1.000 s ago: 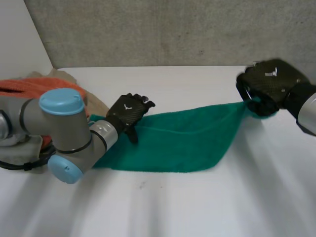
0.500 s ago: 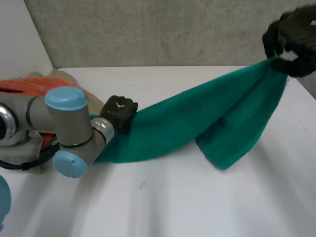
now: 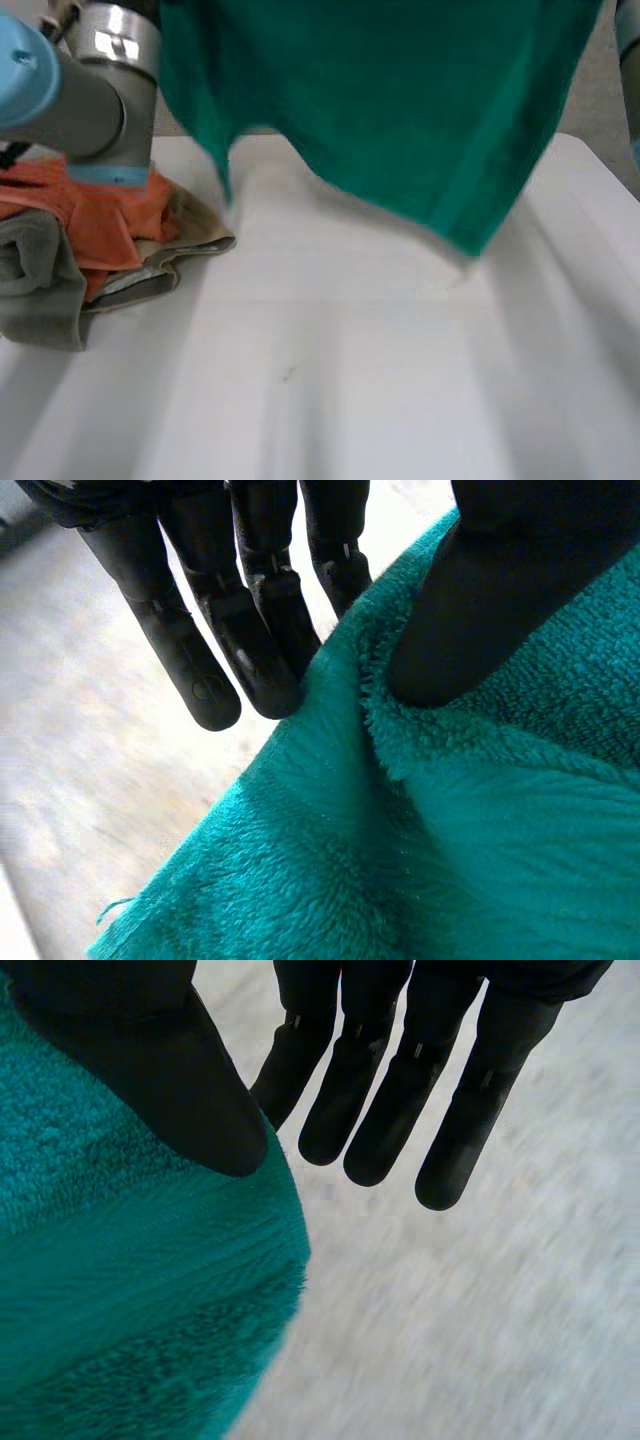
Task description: Fold the laundry.
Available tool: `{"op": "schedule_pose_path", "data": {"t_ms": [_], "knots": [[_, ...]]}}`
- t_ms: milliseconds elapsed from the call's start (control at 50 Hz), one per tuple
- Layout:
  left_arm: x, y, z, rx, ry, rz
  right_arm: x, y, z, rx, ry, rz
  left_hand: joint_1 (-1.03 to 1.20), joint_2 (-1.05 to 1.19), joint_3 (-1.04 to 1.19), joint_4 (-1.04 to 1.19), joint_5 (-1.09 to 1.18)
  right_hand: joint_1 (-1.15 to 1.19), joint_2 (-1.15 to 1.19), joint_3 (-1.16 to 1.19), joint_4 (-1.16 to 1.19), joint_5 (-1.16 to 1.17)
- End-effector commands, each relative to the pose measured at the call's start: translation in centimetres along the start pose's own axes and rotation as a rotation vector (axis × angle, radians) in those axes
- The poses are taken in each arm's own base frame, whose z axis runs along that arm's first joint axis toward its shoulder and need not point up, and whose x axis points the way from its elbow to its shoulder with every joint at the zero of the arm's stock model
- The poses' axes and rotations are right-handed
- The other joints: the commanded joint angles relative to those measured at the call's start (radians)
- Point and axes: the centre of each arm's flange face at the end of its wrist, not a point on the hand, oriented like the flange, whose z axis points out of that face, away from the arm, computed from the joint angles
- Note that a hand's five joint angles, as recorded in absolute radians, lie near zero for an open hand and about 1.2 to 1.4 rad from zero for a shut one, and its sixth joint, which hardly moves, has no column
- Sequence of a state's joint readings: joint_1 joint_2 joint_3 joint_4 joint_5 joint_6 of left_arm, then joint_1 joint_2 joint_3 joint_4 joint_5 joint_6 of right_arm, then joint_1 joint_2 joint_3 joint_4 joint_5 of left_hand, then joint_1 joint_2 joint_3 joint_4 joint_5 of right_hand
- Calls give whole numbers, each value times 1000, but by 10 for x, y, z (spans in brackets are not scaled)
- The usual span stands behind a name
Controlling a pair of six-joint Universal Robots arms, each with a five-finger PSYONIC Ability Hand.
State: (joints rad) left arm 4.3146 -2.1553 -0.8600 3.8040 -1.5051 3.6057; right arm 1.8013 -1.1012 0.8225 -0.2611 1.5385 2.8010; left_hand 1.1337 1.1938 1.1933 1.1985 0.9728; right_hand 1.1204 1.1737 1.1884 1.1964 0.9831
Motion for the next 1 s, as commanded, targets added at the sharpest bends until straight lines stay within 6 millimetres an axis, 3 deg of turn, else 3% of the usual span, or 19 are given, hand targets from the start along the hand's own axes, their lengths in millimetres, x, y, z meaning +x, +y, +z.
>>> {"op": "schedule_pose_path", "data": {"t_ms": [20,100,240,260,320,380,460,580,660,820,920,1000], "knots": [[-6,-10,-7,-27,3,-27,-10,-7,-4,53,-50,5,263,202,203,198,249,276,223,208,200,239],[2,2,-34,-136,60,-53,-14,13,-17,-21,-89,4,263,202,203,198,249,276,223,208,200,239],[36,39,-118,-388,228,-103,-18,66,-62,-245,-199,-11,231,171,171,166,217,276,223,208,200,239],[44,46,-141,-446,275,-111,-21,79,-76,-308,-237,-12,196,136,136,131,182,276,223,208,200,239],[57,54,-173,-523,349,-127,-26,100,-99,-407,-297,-13,52,-8,-8,-13,38,276,223,208,200,239],[72,61,-214,-621,446,-129,-34,133,-135,-549,-381,-24,-92,-152,-151,-156,-105,276,223,208,200,239],[72,64,-233,-706,493,-107,-34,159,-154,-635,-411,-67,-311,-372,-371,-376,-325,276,223,208,200,239],[56,69,-232,-805,500,-85,-29,172,-159,-683,-399,-70,-662,-722,-721,-726,-675,276,223,208,200,239],[40,74,-222,-832,468,-90,-29,170,-158,-684,-390,-46,-697,-757,-757,-762,-711,276,223,208,200,239],[22,86,-221,-874,453,-162,-32,169,-161,-685,-398,-34,-732,-792,-792,-797,-746,276,223,208,200,239],[24,93,-214,-828,472,-203,-36,169,-164,-690,-407,-33,-721,-781,-780,-785,-734,276,223,208,200,239],[50,92,-204,-747,570,-232,-37,169,-166,-695,-411,-32,-691,-751,-751,-756,-705,276,223,208,200,239]]}}
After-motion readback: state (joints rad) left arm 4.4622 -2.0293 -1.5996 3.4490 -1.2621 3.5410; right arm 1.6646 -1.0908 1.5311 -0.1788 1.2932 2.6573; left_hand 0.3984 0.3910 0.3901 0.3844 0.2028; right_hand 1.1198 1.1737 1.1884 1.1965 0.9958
